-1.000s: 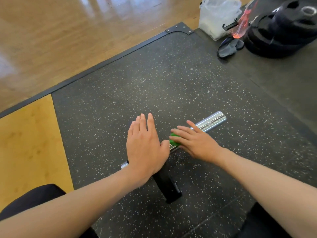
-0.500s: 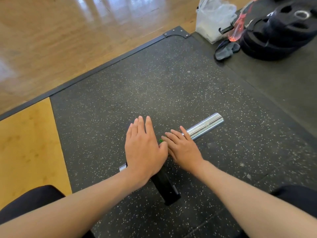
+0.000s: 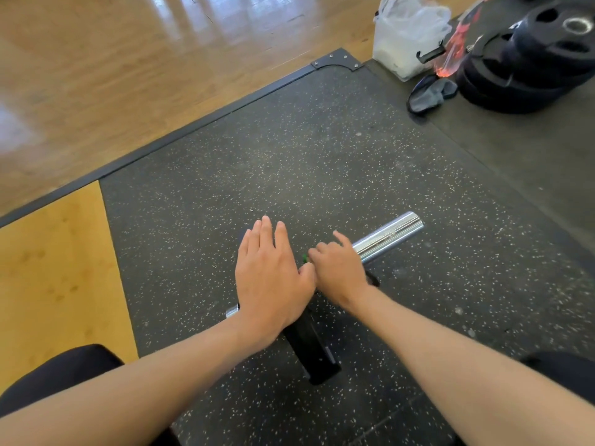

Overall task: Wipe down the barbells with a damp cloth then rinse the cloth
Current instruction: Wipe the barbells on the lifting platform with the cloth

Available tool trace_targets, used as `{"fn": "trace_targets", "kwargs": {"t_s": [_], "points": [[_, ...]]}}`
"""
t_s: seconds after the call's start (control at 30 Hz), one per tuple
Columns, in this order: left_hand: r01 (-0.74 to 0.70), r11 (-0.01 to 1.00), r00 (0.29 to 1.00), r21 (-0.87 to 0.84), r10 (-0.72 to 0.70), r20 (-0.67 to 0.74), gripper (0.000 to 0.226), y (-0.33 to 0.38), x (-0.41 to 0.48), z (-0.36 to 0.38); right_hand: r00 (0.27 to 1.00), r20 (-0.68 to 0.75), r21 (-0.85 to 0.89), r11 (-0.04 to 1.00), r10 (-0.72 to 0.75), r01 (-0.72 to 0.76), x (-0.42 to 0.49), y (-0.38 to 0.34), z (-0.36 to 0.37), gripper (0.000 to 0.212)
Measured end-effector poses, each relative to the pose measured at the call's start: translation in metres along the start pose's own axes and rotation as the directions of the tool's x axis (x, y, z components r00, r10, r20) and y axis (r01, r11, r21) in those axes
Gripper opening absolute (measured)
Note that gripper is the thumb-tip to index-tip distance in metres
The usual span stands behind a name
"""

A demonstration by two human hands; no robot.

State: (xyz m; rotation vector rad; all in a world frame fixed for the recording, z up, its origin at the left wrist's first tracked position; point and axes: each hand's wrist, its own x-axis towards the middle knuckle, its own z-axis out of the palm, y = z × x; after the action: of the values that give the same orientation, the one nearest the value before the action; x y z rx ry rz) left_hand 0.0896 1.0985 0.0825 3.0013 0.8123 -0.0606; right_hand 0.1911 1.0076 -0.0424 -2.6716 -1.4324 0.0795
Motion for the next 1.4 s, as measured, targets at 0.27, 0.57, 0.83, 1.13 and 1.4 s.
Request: {"fn": "trace_targets", "kwargs": {"t_s": [0.27, 0.57, 0.83, 1.13, 1.4], "points": [[-0.006, 1.0, 1.0, 0.018, 0.006, -0.005, 0.078, 0.002, -0.002, -0.001, 0.945, -0.188, -0.073, 0.964, -0.266, 0.257, -0.05, 0.045, 0.029, 0.05], [-0.003, 1.0, 1.0, 0.012, 0.003, 0.006, 0.077, 0.0, -0.001, 0.0, 0.929, -0.285, 0.027, 0.967, -0.235, 0.253, -0.043, 0.025, 0.035, 0.043], [-0.009, 1.0, 1.0, 0.005, 0.009, 0.007, 0.084, 0.002, 0.002, -0.002, 0.993, -0.12, -0.076, 0.997, -0.008, -0.001, -0.024, 0.125, 0.0, 0.046], [-0.013, 1.0, 0.999, 0.029, 0.012, 0.029, 0.084, 0.0, 0.002, -0.003, 0.975, -0.139, 0.078, 0.98, -0.173, 0.185, -0.028, 0.056, 0.011, 0.038], [-0.01, 1.0, 0.999, 0.017, 0.01, 0.047, 0.081, 0.003, 0.003, -0.004, 0.999, 0.016, -0.037, 0.999, -0.029, 0.029, -0.012, 0.154, -0.013, 0.041]]}}
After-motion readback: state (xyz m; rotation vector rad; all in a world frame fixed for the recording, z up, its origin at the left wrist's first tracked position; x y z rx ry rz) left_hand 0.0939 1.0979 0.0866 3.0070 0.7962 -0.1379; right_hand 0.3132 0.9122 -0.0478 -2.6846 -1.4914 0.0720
